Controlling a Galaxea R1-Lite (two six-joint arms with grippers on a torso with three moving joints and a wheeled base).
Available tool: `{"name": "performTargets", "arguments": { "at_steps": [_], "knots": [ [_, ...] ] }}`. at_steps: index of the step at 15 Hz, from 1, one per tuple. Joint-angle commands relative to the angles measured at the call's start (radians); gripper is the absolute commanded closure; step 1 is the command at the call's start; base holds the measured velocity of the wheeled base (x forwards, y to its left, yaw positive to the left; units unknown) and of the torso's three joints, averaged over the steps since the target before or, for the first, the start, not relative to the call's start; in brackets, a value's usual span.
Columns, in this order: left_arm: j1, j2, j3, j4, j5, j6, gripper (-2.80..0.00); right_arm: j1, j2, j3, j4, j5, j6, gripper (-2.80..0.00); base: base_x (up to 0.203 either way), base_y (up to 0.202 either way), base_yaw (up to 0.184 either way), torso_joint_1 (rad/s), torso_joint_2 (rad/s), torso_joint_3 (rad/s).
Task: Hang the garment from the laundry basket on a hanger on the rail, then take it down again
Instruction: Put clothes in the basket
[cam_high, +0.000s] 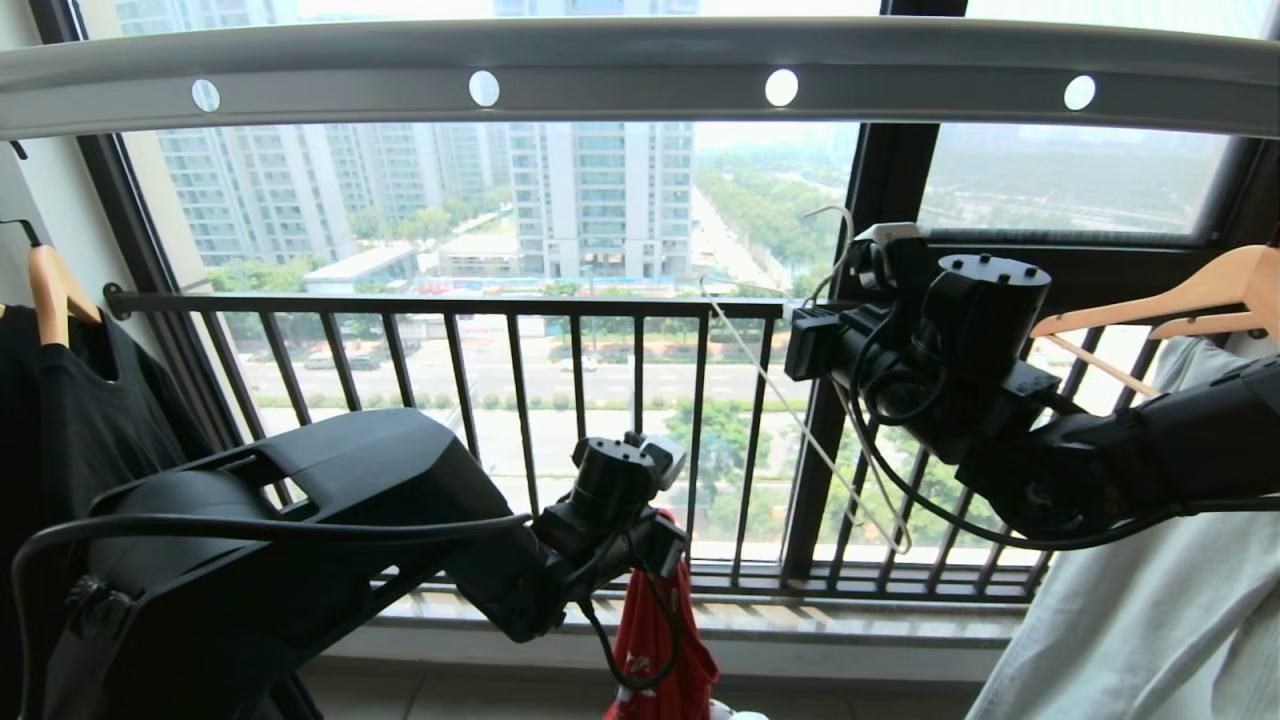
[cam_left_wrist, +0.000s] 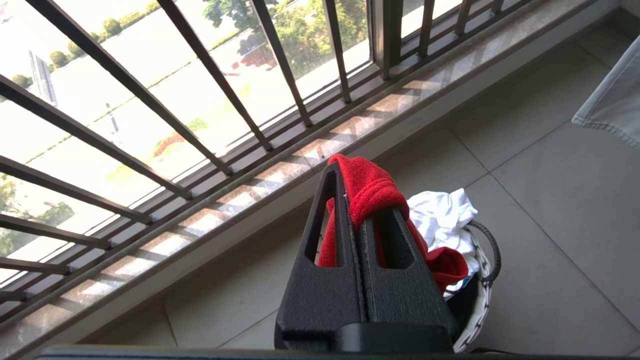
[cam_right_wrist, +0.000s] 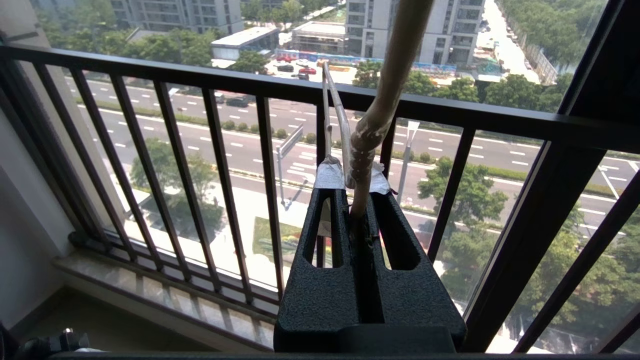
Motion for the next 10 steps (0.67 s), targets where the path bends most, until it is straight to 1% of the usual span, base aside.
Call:
{"name": "performTargets", "arguments": {
  "at_steps": [1,4,5,6,8,10],
  "knots": [
    [0.0,0.046,-0.007,-0.007,0.002,0.001,0.0,-0.001,-0.009,0.001,-0.005,0.0,0.0,0.0,0.0,0.0,0.0,0.0,0.0,0.0],
    [0.006,0.076,-0.022,-0.011,0.002,0.003,0.0,-0.001,-0.009,0.001,-0.005,-0.001,0.0,0.0,0.0,0.0,0.0,0.0,0.0,0.0],
    [0.011,0.087,-0.035,-0.01,0.002,0.02,0.0,-0.001,-0.008,0.001,-0.005,-0.001,0.0,0.0,0.0,0.0,0.0,0.0,0.0,0.0],
    [0.018,0.095,-0.048,-0.004,0.002,0.038,-2.8,-0.001,-0.008,0.001,-0.005,0.0,0.0,0.0,0.0,0.0,0.0,0.0,0.0,0.0],
    [0.018,0.095,-0.052,0.002,0.002,0.044,-2.8,-0.003,-0.008,0.001,-0.005,-0.001,0.0,0.0,0.0,0.0,0.0,0.0,0.0,0.0],
    [0.018,0.077,-0.031,0.023,0.002,0.044,-2.8,-0.006,-0.01,0.001,-0.005,-0.001,0.0,0.0,0.0,0.0,0.0,0.0,0.0,0.0]
  ]
}}
